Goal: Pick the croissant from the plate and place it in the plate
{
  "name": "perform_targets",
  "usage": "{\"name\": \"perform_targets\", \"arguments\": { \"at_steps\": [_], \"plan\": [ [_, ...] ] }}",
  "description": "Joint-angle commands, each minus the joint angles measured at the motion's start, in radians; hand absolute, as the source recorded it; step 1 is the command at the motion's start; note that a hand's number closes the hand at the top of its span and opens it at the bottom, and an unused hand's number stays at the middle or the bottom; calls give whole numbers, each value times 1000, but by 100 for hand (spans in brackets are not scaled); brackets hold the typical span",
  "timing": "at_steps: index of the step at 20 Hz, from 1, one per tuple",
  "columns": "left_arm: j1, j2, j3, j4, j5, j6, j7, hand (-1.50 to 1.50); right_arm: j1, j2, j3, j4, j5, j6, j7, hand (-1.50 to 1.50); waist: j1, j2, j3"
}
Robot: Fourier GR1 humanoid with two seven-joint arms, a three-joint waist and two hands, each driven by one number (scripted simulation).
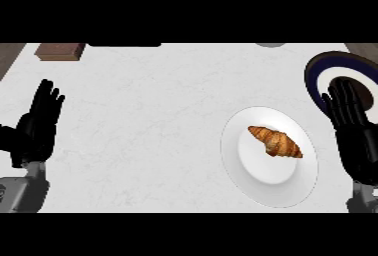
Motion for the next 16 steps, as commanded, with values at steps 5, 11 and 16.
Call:
{"name": "perform_targets", "arguments": {
  "at_steps": [5, 11, 16],
  "plan": [
    [-136, 44, -153, -107, -91, -143, -62, 0, -61, -134, 314, 228, 4, 346, 350, -150, 160, 79, 18],
    [-187, 26, -293, -129, -132, -253, -74, 0, -288, -368, 563, 180, 252, 717, 334, -150, 233, 63, 14],
    [-180, 34, -319, -128, -140, -287, -74, 0, -522, -385, 680, 208, 382, 936, 260, -150, 207, 42, 20]
  ]
}}
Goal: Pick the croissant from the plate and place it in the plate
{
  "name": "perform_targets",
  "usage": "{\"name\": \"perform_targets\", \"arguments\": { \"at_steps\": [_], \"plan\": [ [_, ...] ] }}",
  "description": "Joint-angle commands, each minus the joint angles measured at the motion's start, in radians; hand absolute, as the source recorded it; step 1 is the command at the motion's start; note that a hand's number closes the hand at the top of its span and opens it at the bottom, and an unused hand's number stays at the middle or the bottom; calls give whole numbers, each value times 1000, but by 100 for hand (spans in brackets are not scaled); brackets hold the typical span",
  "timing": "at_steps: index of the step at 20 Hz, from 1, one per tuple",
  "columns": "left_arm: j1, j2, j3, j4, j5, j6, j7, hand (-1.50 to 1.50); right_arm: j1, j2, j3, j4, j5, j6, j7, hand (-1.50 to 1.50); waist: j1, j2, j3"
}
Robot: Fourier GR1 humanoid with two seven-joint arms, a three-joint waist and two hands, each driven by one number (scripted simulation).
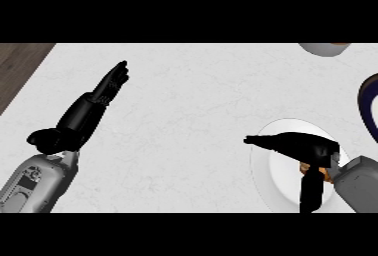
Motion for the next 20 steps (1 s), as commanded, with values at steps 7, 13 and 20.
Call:
{"name": "perform_targets", "arguments": {
  "at_steps": [7, 13, 20],
  "plan": [
    [29, 10, 2, -41, -24, 9, 36, 0, -425, 132, 180, 281, 180, 378, -68, -150, -100, -25, 4],
    [85, 22, 38, 0, -36, -4, -30, 0, -558, 222, 202, 479, 138, 597, 9, -150, -143, -31, 2],
    [74, 12, 43, -45, -51, 8, 43, 0, -693, 293, 269, 617, 212, 637, -3, -150, -160, -32, 4]
  ]
}}
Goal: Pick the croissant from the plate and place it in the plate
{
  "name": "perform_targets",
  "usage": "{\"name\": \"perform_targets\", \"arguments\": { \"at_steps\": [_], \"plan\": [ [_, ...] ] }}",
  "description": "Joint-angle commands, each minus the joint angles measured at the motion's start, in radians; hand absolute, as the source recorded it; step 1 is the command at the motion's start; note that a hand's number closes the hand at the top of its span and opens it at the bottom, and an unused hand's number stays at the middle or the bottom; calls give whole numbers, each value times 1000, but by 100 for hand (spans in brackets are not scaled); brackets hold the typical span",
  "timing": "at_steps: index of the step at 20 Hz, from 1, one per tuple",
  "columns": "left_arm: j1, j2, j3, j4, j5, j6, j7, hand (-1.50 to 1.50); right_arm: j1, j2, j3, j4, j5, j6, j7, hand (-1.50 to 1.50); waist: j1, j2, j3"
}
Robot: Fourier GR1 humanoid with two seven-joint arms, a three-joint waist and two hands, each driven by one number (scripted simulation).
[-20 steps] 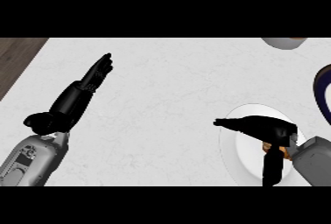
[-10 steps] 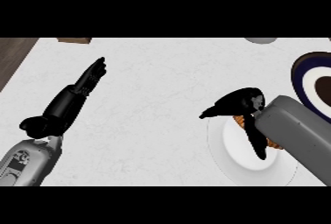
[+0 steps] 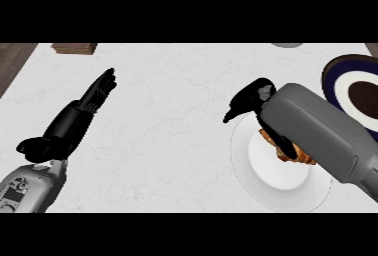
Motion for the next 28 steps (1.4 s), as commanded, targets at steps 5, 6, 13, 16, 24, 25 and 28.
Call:
{"name": "perform_targets", "arguments": {
  "at_steps": [5, 6, 13, 16, 24, 25, 28],
  "plan": [
    [12, 2, 50, 6, 1, -29, 3, 0, -133, 123, 11, 226, 86, 100, -28, -150, -23, 0, 1],
    [-14, 1, 49, 9, 7, -37, 14, 0, -167, 161, 11, 317, 86, 91, -38, -150, -9, 6, 1],
    [74, 9, 36, -125, -9, -37, 52, 0, -186, 129, 47, 367, 114, 147, -182, -150, 1, 1, 1],
    [30, -36, 35, -4, -44, -24, -7, 0, -150, 123, 112, 356, 159, 104, -240, -150, -10, 9, 1],
    [47, -46, 51, -23, -64, -26, -8, 0, -111, 94, 229, 312, 225, 99, -335, -150, -22, 3, 1],
    [35, -28, 69, -37, -28, -59, 14, 0, -92, 67, 261, 314, 243, 81, -358, -150, -18, 5, 1],
    [15, -14, 89, -52, -28, -61, 59, 0, -83, 37, 299, 270, 259, 88, -393, -150, -26, -1, 1]
  ]
}}
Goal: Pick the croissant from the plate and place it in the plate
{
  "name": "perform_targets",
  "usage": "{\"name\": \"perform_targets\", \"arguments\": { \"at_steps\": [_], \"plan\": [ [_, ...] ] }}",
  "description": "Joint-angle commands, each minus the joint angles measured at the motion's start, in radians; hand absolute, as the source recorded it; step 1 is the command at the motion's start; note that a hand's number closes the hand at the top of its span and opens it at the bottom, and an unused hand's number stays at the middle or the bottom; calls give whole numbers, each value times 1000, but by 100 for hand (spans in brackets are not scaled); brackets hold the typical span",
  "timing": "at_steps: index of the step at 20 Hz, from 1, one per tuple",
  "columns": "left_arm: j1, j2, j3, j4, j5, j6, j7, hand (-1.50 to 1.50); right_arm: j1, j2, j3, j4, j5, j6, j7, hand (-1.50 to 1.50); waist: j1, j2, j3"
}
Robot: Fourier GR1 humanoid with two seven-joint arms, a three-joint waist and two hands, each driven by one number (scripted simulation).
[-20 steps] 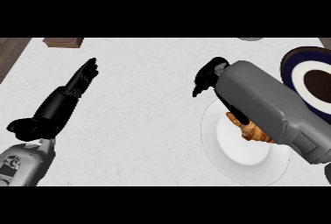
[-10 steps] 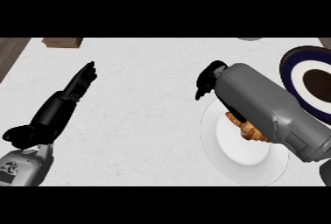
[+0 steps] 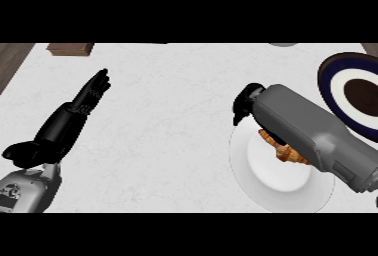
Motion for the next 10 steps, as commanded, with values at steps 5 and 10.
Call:
{"name": "perform_targets", "arguments": {
  "at_steps": [5, 10],
  "plan": [
    [38, -7, -1, -48, -12, -9, 12, 0, 67, -39, 100, 13, 38, 53, -162, -150, 3, 2, 1],
    [19, 5, 41, -11, -3, -21, 2, 0, 106, -37, 152, -38, 32, 67, -112, -150, -13, 0, 0]
  ]
}}
